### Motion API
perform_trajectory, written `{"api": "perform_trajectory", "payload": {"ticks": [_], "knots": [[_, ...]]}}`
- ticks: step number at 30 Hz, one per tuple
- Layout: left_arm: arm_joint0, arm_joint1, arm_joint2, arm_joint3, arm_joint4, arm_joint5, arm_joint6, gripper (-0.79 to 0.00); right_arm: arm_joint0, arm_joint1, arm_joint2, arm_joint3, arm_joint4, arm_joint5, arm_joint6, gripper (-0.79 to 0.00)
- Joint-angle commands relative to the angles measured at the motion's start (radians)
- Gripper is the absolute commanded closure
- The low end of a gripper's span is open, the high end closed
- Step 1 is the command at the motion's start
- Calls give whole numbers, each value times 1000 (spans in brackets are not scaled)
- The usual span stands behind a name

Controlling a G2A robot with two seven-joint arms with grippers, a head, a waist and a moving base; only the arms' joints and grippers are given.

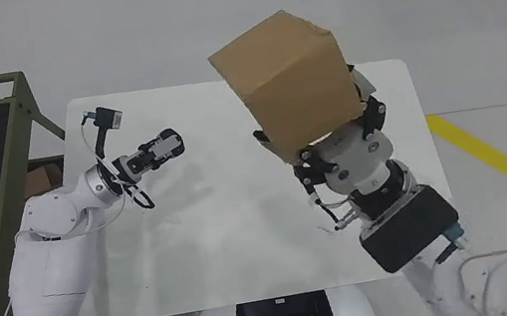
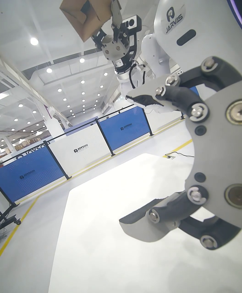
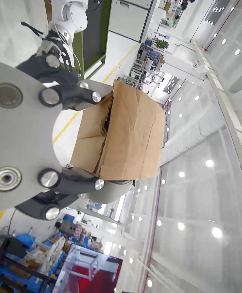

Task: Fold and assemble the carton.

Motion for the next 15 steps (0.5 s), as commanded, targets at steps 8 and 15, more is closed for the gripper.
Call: {"api": "perform_trajectory", "payload": {"ticks": [8, 15], "knots": [[0, 0, 0, 0, 0, 0, 0, -785, -21, -5, -54, -18, -119, 98, 10, 0], [0, 0, 0, 0, 0, 0, 0, -785, -12, -13, -59, -20, 15, 82, 110, 0]]}}
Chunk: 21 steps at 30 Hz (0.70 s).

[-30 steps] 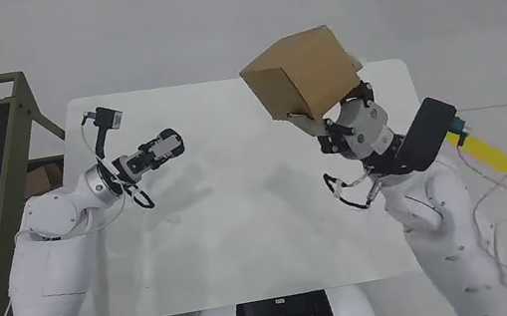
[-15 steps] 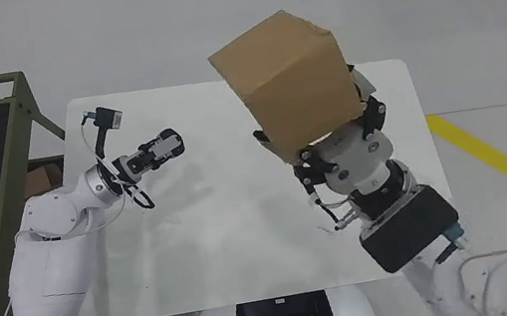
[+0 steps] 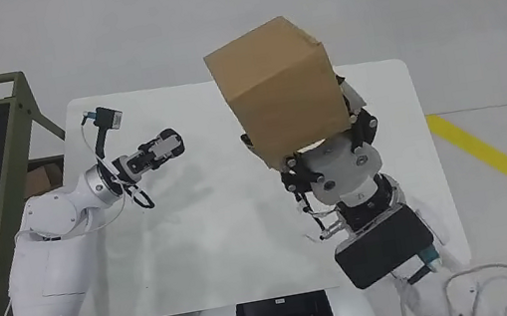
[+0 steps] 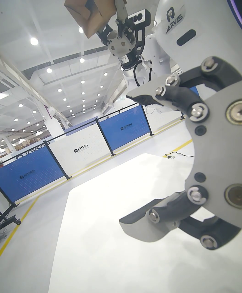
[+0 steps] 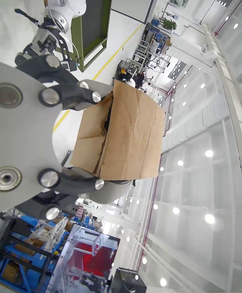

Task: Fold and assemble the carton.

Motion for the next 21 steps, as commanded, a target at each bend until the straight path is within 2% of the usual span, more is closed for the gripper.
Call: {"api": "perform_trajectory", "payload": {"ticks": [1, 5, 11, 17, 21], "knots": [[0, 0, 0, 0, 0, 0, 0, -785, 10, -3, 7, 1, 77, -22, 45, 0], [0, 0, 0, 0, 0, 0, 0, -785, 45, -7, 30, 13, 229, -89, 108, 0], [0, 0, 0, 0, 0, 0, 0, -785, 96, -8, 72, 40, 489, -243, 136, 0], [0, 0, 0, 0, 0, 0, 0, -785, 120, -6, 99, 57, 612, -344, 147, 0], [0, 0, 0, 0, 0, 0, 0, -785, 127, -4, 118, 52, 639, -372, 159, 0]]}}
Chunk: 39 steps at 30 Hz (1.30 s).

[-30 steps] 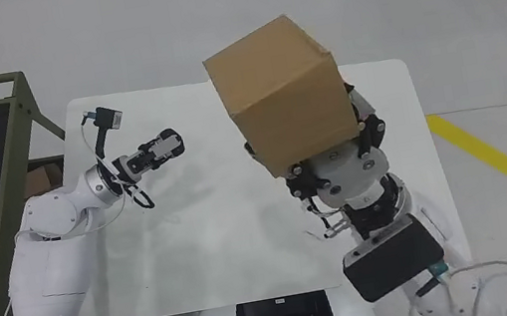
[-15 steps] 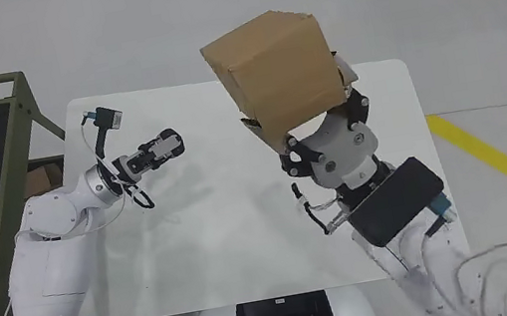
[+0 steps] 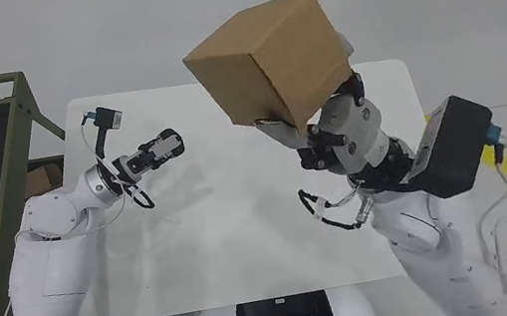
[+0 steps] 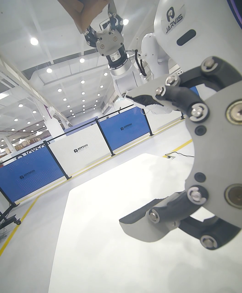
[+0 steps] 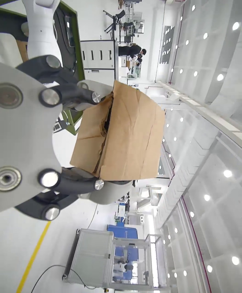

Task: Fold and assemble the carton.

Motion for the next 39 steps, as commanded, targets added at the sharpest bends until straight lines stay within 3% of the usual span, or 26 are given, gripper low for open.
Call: {"api": "perform_trajectory", "payload": {"ticks": [1, 6, 12, 17, 24, 28, 34, 39], "knots": [[0, 0, 0, 0, 0, 0, 0, -785, 2, 1, 9, -7, -25, 1, 4, 0], [0, 0, 0, 0, 0, 0, 0, -785, -10, 3, -3, -21, -237, 60, -54, 0], [0, 0, 0, 0, 0, 0, 0, -785, -37, -3, -73, -20, -562, 280, -158, 0], [0, 0, 0, 0, 0, 0, 0, -785, -39, -11, -131, 0, -801, 445, -137, 0], [0, 0, 0, 0, 0, 0, 0, -785, -30, -25, -185, 34, -987, 640, -151, 0], [0, 0, 0, 0, 0, 0, 0, -785, -33, -30, -197, 47, -1013, 695, -183, 0], [0, 0, 0, 0, 0, 0, 0, -785, -49, -33, -202, 54, -983, 691, -204, 0], [0, 0, 0, 0, 0, 0, 0, -785, -59, -29, -171, 24, -804, 447, -49, 0]]}}
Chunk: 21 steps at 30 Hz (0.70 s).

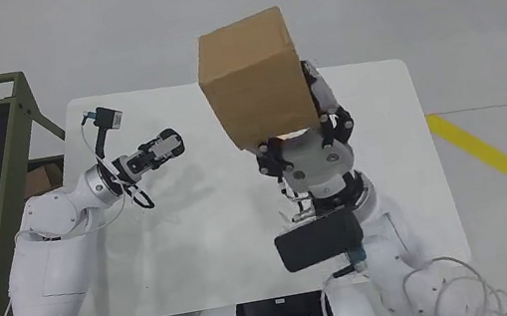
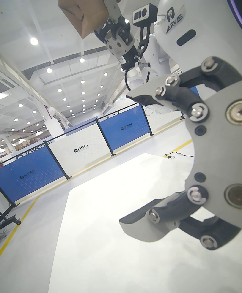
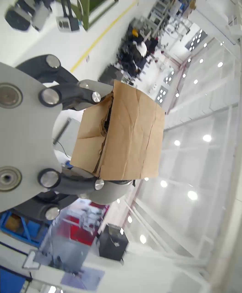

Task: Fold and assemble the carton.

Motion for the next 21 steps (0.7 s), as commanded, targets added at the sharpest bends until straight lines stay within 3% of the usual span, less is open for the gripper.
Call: {"api": "perform_trajectory", "payload": {"ticks": [1, 13, 17, 21], "knots": [[0, 0, 0, 0, 0, 0, 0, -785, 4, 4, 38, -8, 82, -108, 67, 0], [19, 4, -30, -26, -10, 26, 55, -785, -41, 40, 237, 143, 428, -552, 143, 0], [22, 7, -51, -17, -31, 47, 74, -785, -55, 50, 266, 260, 465, -637, 155, 0], [21, 8, -57, -14, -44, 61, 78, -785, -23, 48, 236, 430, 444, -629, 171, 0]]}}
